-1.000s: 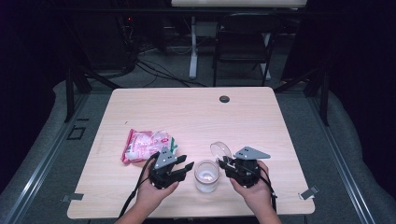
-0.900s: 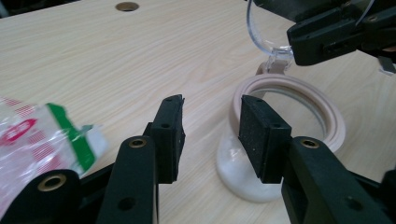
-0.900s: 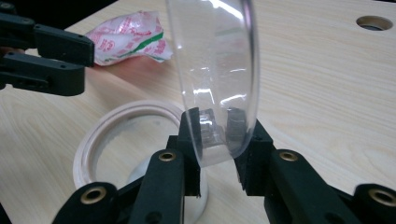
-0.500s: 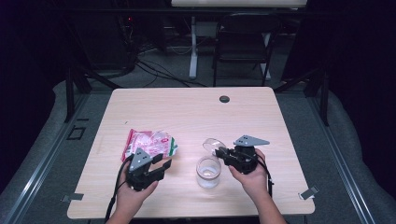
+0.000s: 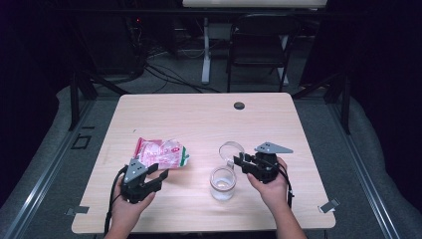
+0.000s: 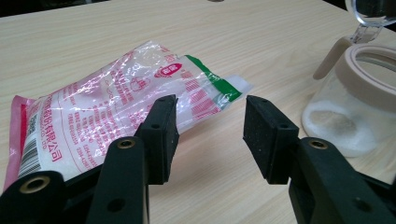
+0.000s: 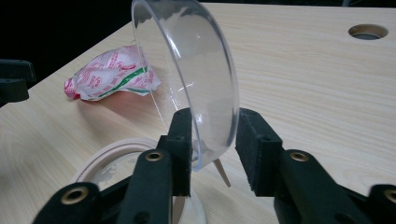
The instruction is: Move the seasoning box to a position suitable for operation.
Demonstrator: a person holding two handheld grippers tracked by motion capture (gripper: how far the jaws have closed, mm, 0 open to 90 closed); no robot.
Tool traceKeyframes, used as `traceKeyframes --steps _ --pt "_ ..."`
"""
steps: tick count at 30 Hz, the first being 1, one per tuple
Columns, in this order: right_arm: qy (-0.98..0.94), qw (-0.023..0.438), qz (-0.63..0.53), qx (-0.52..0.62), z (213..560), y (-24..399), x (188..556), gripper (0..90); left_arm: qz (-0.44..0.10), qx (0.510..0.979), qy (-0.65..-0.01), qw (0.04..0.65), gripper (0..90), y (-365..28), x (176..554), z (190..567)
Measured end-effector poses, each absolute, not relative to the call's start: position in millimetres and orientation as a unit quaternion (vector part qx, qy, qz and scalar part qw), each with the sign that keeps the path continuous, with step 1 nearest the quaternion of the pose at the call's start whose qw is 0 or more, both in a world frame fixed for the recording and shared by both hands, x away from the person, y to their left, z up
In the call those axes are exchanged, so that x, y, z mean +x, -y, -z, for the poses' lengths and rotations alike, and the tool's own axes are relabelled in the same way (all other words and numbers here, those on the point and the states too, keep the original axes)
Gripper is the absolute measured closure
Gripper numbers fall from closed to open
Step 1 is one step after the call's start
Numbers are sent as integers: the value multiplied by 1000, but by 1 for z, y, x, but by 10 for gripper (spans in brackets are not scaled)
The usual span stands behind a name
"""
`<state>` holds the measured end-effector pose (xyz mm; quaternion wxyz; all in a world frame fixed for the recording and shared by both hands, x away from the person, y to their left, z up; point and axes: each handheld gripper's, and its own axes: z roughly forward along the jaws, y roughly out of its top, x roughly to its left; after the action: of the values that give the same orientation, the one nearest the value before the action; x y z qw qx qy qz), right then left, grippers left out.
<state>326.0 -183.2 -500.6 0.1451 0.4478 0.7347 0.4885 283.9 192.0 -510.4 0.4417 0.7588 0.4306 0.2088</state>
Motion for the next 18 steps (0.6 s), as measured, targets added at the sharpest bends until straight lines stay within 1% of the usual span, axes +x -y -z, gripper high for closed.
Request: traceKeyframes --steps 2,5,9,14,17,18 --pt "-727 155 -495 450 497 187 322 589 -210 763 -429 435 523 -193 286 511" --pt "-721 159 -503 448 494 191 318 566 -210 763 -423 442 518 -195 289 510" --pt "-716 179 -507 446 491 197 309 553 -220 757 -419 451 498 -199 295 507" --pt "-714 194 -509 440 488 202 300 550 -240 751 -412 457 470 -200 302 504" --pt "-714 203 -508 436 486 206 294 549 -229 755 -412 456 474 -198 307 503" --pt "-711 210 -507 440 486 209 289 550 -221 764 -413 444 483 -197 311 503"
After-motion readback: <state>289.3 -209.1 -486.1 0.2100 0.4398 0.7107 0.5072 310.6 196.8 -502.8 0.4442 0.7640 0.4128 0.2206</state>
